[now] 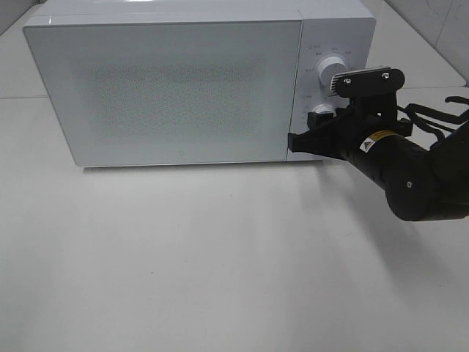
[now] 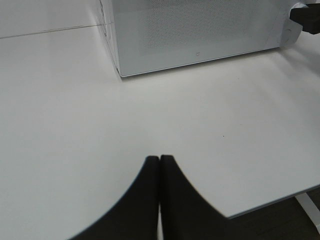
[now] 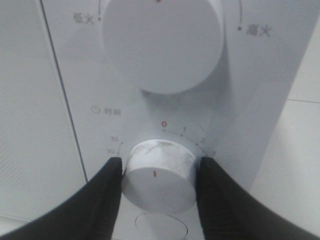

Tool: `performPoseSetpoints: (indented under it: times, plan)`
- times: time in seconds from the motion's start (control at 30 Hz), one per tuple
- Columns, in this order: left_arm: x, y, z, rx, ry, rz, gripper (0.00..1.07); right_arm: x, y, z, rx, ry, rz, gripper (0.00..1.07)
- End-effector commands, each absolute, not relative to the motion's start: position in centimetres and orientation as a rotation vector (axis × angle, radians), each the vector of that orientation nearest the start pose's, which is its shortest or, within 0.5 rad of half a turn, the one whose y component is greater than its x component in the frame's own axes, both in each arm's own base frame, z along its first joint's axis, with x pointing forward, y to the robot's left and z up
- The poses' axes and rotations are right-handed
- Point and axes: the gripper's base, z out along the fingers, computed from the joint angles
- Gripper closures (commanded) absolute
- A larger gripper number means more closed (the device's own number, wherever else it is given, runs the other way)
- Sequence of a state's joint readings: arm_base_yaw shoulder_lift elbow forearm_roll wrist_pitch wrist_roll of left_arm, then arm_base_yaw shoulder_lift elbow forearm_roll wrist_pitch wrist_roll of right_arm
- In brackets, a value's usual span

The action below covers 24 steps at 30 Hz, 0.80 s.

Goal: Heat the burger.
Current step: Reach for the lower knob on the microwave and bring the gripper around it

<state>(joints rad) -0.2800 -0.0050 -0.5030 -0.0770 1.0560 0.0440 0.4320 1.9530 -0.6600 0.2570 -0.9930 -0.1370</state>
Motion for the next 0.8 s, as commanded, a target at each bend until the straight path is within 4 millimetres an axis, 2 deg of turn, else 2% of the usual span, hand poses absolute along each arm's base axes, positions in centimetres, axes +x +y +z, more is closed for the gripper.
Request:
performPoseSetpoints:
  times: [0.03, 0.27, 0.33, 0.4, 0.47, 0.5, 0.6, 0.67, 0.7, 0.73, 0.8]
  plan:
    - [-0.98, -0.40, 27.90, 0.331, 1.976, -0.250, 1.06, 31.73, 12.46, 12.86, -0.228, 1.759, 0.120, 1.07]
    - [-0.98, -0.40, 27.90, 0.331, 1.976, -0.250, 1.06, 31.74, 12.46, 12.89, -0.204, 1.759, 0.140, 1.07]
    - [-0.98, -0.40, 27.90, 0.331, 1.976, -0.250, 1.06, 31.74, 12.44, 12.88, -0.151, 1.766, 0.179, 1.07]
    - [-0.98, -0.40, 27.90, 0.331, 1.976, -0.250, 1.06, 31.77, 12.25, 12.87, 0.041, 1.781, 0.305, 1.07]
    - [-0.98, -0.40, 27.90, 0.331, 1.976, -0.250, 1.06, 31.77, 12.25, 12.87, 0.101, 1.781, 0.354, 1.07]
    - [-0.98, -0.40, 27.90, 0.331, 1.976, -0.250, 1.06, 31.78, 12.27, 12.89, 0.238, 1.776, 0.466, 1.07]
    - [-0.98, -0.40, 27.90, 0.331, 1.976, -0.250, 1.06, 31.78, 12.27, 12.89, 0.311, 1.771, 0.524, 1.07]
    - [-0.98, -0.40, 27.90, 0.331, 1.976, -0.250, 1.06, 31.77, 12.31, 12.91, 0.554, 1.739, 0.722, 1.07]
    - [-0.98, -0.40, 27.90, 0.331, 1.976, -0.250, 1.06, 31.77, 12.31, 12.91, 0.554, 1.739, 0.722, 1.07]
    - [-0.98, -0.40, 27.90, 0.331, 1.976, -0.250, 1.06, 31.78, 12.32, 12.97, 0.672, 1.707, 0.819, 1.07]
    - [-0.98, -0.40, 27.90, 0.331, 1.976, -0.250, 1.06, 31.79, 12.31, 13.03, 0.717, 1.689, 0.858, 1.07]
